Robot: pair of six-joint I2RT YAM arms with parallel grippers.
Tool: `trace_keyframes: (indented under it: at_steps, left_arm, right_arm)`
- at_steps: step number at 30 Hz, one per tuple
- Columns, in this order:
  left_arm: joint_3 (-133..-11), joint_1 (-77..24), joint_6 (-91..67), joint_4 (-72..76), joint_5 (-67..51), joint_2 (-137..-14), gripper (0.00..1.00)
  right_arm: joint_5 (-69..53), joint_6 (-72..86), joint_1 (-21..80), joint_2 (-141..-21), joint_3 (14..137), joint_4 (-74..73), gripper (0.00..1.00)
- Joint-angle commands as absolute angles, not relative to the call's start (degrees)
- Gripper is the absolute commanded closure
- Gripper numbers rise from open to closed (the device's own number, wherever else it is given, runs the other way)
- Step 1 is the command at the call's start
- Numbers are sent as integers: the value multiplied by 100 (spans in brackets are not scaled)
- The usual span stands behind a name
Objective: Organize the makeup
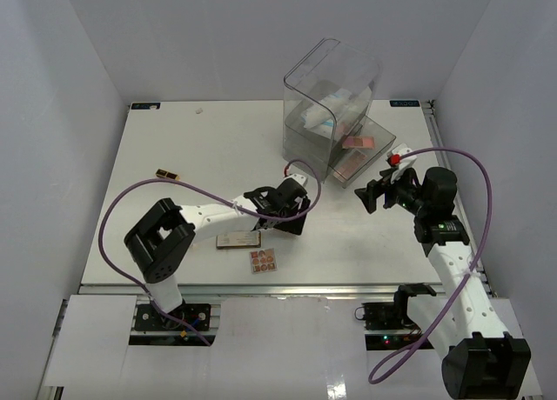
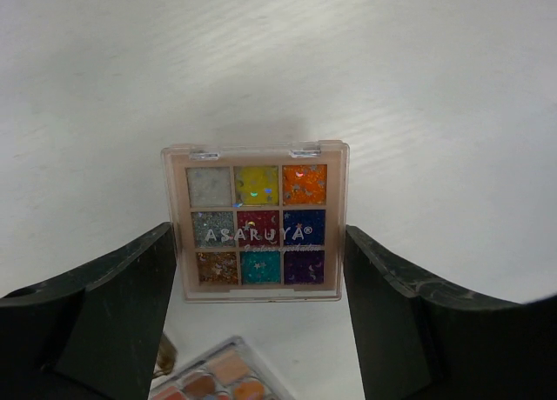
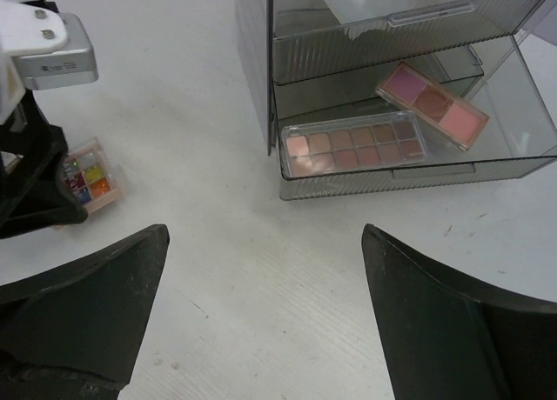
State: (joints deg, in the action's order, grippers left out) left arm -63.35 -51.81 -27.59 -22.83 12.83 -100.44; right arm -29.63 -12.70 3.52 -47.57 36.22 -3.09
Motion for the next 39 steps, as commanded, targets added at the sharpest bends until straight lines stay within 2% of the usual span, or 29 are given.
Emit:
trace_keyframes:
  at_steps: [1, 4, 9, 25, 39]
  left_arm:
    - [-6530, -5759, -1885, -1405, 1004, -9491, 92]
    - [-6545, -5903, -1309, -808, 751, -9373, 92]
    - [-6973, -5924, -539, -347, 287, -9379, 92]
    - [-10142, -5844, 642, -404, 458, -11452, 87]
    - [-11611, -5548, 730, -549, 682, -12654, 83]
  right_arm:
    - [-3339, -1705, 92, -4569, 3893, -503, 9]
    - [-3227, -1689, -71, -4528, 3910, -510, 17]
    - [-2681, -1569, -345, -4500, 3946, -486, 19]
    - [-2276, -1424, -642, -4404, 3955, -448, 19]
    - [-2180, -1346, -650, -4395, 3964, -424, 19]
